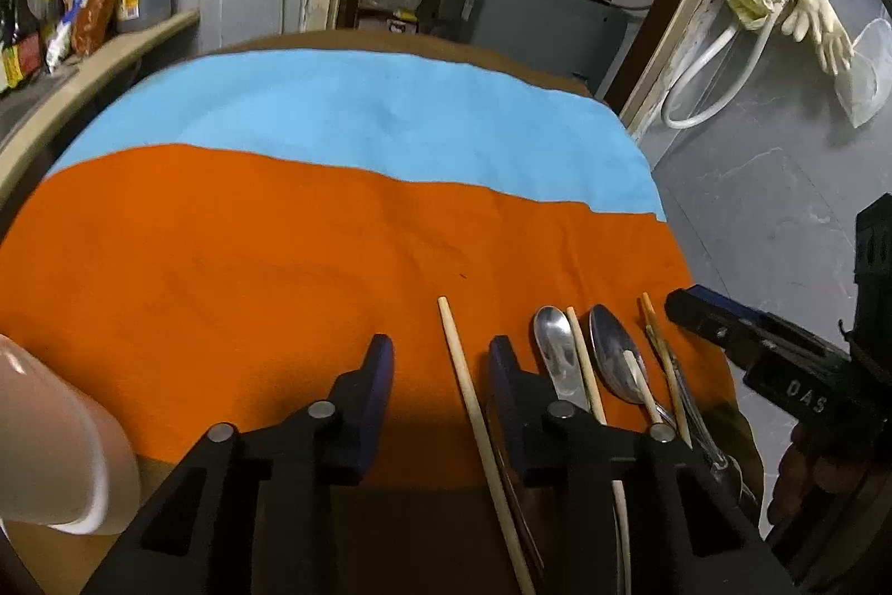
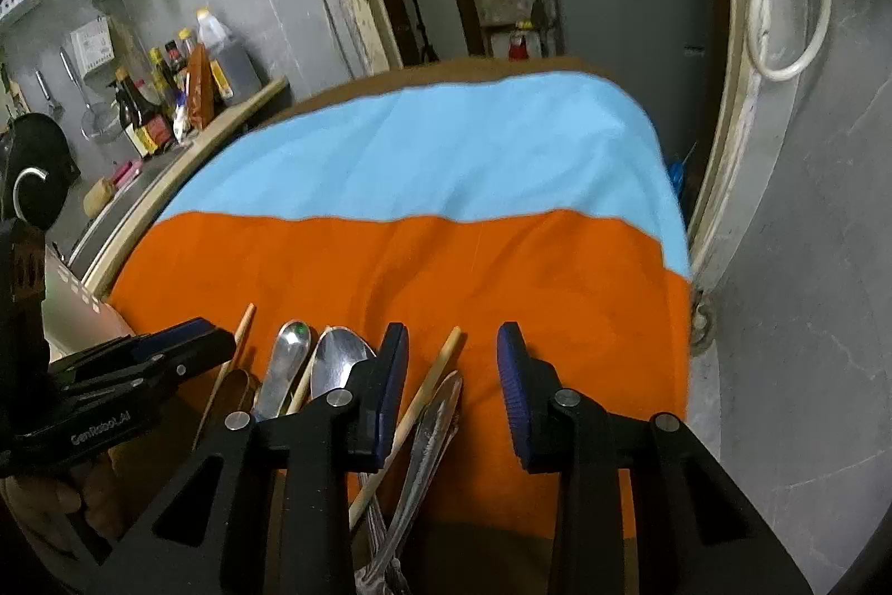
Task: Organize utensils
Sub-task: 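Lower both grippers over the loose utensils on the striped cloth, then close the left gripper on a wooden chopstick while the right gripper closes on another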
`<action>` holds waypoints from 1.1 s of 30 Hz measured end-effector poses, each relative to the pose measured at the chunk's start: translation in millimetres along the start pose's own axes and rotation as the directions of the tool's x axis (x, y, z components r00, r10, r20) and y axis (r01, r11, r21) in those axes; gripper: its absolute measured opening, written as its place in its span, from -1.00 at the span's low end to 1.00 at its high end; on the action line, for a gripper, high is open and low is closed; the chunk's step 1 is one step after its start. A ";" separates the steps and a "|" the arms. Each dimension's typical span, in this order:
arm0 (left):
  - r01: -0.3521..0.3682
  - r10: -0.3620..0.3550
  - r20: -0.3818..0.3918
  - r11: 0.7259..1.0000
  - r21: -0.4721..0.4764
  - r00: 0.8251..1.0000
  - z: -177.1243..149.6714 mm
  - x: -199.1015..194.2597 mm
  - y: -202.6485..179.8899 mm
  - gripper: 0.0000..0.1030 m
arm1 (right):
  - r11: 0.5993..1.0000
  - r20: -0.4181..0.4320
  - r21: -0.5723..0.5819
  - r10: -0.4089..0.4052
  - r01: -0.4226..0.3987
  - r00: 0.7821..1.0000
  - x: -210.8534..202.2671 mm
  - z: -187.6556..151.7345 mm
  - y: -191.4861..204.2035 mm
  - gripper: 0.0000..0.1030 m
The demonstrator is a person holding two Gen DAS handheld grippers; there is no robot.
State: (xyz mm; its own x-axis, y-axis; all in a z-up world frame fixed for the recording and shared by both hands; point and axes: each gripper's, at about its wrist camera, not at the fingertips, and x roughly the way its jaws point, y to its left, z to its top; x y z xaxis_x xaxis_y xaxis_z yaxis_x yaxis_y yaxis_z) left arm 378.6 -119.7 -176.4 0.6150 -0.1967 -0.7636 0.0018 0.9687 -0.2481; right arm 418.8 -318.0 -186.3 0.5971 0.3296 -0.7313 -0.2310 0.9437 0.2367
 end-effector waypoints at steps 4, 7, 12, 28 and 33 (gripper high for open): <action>0.018 -0.018 -0.020 1.000 0.002 1.000 0.4 6.5 -2.3 -0.59 | 1.000 -0.047 0.012 0.006 -0.005 0.999 10.3 -3.0 -0.8 -0.57; 0.044 -0.045 -0.054 0.999 -0.008 0.998 1.5 11.9 -2.8 -0.73 | 0.999 -0.076 0.033 0.019 -0.016 0.997 19.2 -4.2 0.0 -0.66; 0.080 -0.084 -0.103 0.996 -0.046 0.991 7.9 20.3 0.0 -0.74 | 0.999 -0.120 0.031 0.014 -0.010 0.993 26.2 -6.3 1.2 -0.66; 0.079 -0.089 -0.111 0.993 -0.089 0.990 18.3 6.2 1.9 -0.90 | 0.992 -0.163 0.128 0.041 -0.020 0.986 18.1 6.4 2.6 -0.89; 0.132 -0.133 0.001 0.986 -0.099 0.991 21.0 -32.4 6.1 -0.90 | 0.968 -0.059 0.218 0.139 -0.123 0.988 -7.1 12.0 2.4 -0.91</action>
State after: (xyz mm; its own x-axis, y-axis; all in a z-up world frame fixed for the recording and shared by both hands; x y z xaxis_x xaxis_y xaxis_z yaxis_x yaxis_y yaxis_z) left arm 375.2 -104.2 -140.6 0.6098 -0.3237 -0.7234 0.0051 0.9144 -0.4048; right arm 423.2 -317.7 -172.8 0.5125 0.4557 -0.7278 -0.1297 0.8790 0.4589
